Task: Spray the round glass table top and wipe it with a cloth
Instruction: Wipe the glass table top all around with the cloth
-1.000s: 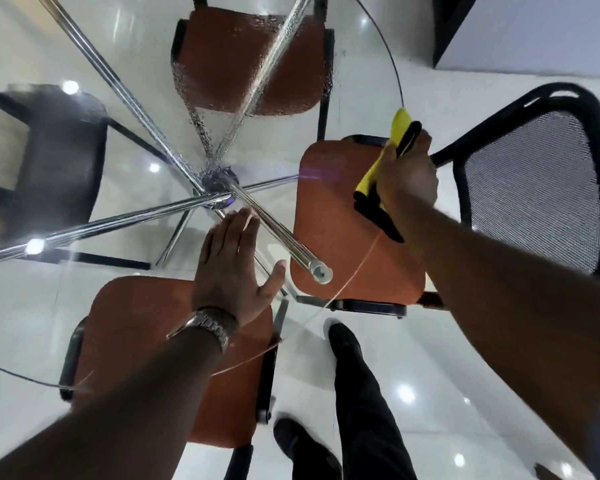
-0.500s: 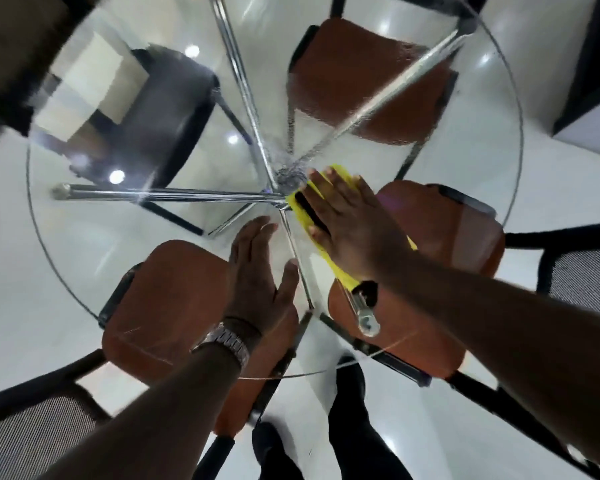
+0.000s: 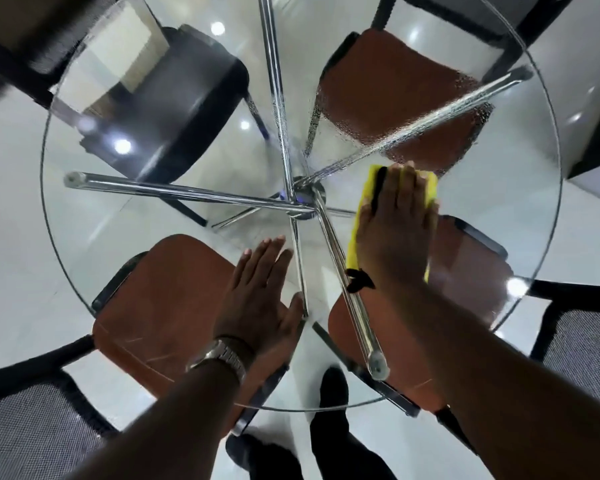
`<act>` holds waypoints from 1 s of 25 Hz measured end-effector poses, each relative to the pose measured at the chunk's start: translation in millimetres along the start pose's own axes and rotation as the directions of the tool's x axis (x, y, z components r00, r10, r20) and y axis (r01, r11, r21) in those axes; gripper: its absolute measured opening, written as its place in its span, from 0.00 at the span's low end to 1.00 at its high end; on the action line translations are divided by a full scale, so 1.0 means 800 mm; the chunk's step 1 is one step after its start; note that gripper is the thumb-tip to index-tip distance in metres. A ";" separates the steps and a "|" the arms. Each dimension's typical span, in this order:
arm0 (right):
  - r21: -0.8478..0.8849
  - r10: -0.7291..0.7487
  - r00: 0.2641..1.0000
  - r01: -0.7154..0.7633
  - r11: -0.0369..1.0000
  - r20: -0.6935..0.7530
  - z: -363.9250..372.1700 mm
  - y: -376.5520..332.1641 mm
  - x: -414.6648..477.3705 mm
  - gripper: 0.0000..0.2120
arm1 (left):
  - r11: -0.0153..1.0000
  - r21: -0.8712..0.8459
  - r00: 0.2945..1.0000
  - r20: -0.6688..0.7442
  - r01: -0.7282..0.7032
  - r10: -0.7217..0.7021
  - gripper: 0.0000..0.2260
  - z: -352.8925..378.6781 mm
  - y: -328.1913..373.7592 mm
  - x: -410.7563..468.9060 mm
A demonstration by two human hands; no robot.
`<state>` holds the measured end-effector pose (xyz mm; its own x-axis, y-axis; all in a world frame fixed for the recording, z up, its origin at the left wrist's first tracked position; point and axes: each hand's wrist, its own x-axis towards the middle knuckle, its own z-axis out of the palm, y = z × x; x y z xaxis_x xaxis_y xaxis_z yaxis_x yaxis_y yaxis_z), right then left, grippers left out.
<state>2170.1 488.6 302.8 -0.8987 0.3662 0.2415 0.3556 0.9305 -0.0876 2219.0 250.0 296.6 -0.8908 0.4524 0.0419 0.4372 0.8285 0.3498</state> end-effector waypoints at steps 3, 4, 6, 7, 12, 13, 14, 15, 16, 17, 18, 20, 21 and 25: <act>0.119 -0.513 0.858 0.506 0.854 0.031 0.018 -0.090 0.035 0.28 | 1.000 0.004 1.000 0.015 0.002 -0.002 0.31 0.002 -0.002 -0.001; 0.147 -0.640 0.767 0.629 0.764 0.047 0.025 -0.106 0.052 0.29 | 1.000 0.006 1.000 0.014 0.001 -0.001 0.31 0.002 -0.002 -0.002; 0.160 -0.704 0.703 0.687 0.708 0.096 0.027 -0.100 0.077 0.31 | 1.000 0.004 1.000 0.011 -0.007 0.007 0.31 0.002 -0.004 -0.001; 0.153 -0.661 0.744 0.646 0.748 0.091 0.027 -0.079 0.083 0.30 | 1.000 -0.003 1.000 0.007 -0.008 0.008 0.31 0.001 -0.004 -0.001; 0.021 0.061 0.998 -0.062 0.998 0.018 -0.001 0.026 0.038 0.29 | 1.000 -0.010 1.000 0.027 -0.001 0.001 0.32 -0.002 -0.002 -0.001; -0.006 0.054 0.998 -0.054 0.999 0.011 -0.003 0.014 0.025 0.30 | 1.000 -0.011 1.000 0.027 -0.002 0.002 0.31 -0.002 -0.002 0.000; 0.013 -0.075 0.997 0.074 0.997 0.024 0.001 -0.003 0.020 0.29 | 1.000 -0.012 1.000 0.023 -0.003 0.003 0.31 -0.002 -0.002 -0.001; 0.062 -0.289 0.955 0.285 0.956 0.067 0.005 -0.020 0.024 0.29 | 1.000 -0.015 1.000 0.018 -0.005 0.006 0.31 -0.001 -0.002 -0.001; 0.101 -0.502 0.859 0.493 0.864 0.098 0.011 -0.033 0.037 0.29 | 1.000 -0.018 1.000 0.012 -0.006 0.006 0.31 0.000 -0.002 -0.001; 0.118 -0.640 0.761 0.630 0.768 0.104 0.019 -0.041 0.056 0.30 | 1.000 -0.017 1.000 0.006 -0.005 0.005 0.31 0.001 -0.002 -0.001; 0.124 -0.690 0.717 0.679 0.723 0.097 0.027 -0.046 0.078 0.30 | 1.000 -0.016 1.000 0.001 -0.006 0.006 0.31 0.002 -0.003 0.000; 0.116 -0.504 0.861 0.495 0.861 0.072 0.036 -0.046 0.107 0.30 | 1.000 -0.011 1.000 -0.005 0.003 -0.004 0.31 0.002 -0.002 0.000; 0.107 -0.294 0.954 0.288 0.952 0.051 0.034 -0.049 0.101 0.30 | 1.000 -0.010 1.000 -0.002 0.008 -0.008 0.31 0.002 -0.003 -0.001; 0.145 -0.203 0.979 0.196 0.970 0.034 0.006 -0.069 0.007 0.28 | 1.000 -0.021 1.000 0.015 0.014 -0.014 0.31 -0.001 -0.001 -0.001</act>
<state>2144.2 439.3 304.4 -0.9603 0.1701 0.2210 0.1319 0.9753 -0.1774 2219.0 248.6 297.0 -0.8950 0.4455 0.0234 0.4217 0.8277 0.3702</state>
